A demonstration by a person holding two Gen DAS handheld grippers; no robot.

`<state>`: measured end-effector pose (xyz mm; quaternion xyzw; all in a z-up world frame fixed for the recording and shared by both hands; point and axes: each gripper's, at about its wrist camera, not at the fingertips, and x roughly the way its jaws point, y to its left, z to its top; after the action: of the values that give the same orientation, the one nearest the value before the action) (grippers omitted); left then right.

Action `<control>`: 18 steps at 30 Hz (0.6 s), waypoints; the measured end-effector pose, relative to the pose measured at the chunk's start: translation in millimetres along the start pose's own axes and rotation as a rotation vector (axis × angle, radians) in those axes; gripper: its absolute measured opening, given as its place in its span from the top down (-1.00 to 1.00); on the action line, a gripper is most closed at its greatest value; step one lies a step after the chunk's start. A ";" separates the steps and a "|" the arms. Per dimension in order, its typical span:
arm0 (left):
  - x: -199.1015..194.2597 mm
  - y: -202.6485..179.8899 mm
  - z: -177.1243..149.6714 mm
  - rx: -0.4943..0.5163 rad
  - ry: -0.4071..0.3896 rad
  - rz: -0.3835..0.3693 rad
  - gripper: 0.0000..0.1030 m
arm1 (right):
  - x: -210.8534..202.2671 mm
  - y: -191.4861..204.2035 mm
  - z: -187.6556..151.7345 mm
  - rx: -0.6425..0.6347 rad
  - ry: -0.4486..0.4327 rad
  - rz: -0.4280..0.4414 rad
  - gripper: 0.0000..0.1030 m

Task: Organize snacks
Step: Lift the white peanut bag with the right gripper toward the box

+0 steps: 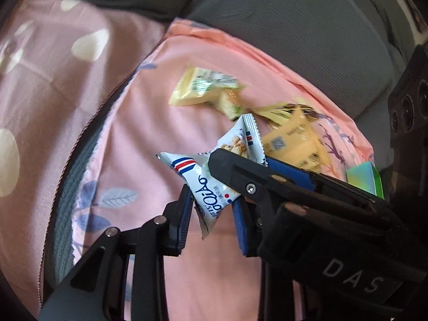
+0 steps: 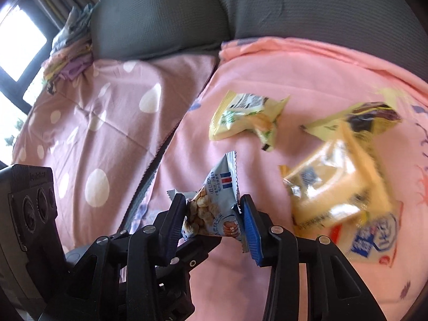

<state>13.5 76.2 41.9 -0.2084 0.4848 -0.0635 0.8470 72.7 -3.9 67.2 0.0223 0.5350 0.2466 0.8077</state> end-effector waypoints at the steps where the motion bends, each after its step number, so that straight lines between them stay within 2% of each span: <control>1: -2.4 -6.7 -2.0 0.025 -0.010 0.002 0.46 | -6.0 -2.6 -2.7 0.011 -0.019 0.001 0.13; 4: -7.2 -29.6 -10.0 0.097 -0.036 0.007 0.46 | -27.3 -14.5 -14.1 0.055 -0.083 0.005 0.13; 10: 0.8 -66.0 -25.3 0.225 -0.010 -0.015 0.47 | -57.3 -33.1 -40.7 0.103 -0.162 -0.066 0.13; 14: 6.6 -80.1 -34.1 0.270 0.007 -0.059 0.47 | -71.3 -47.7 -57.9 0.152 -0.208 -0.099 0.13; 18: 8.3 -94.7 -43.5 0.322 -0.008 -0.052 0.47 | -82.4 -62.3 -70.9 0.201 -0.245 -0.088 0.13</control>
<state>-10.1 -24.8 55.3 -0.0827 0.4594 -0.1617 0.8695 8.8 -109.5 88.6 0.1095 0.4550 0.1515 0.8707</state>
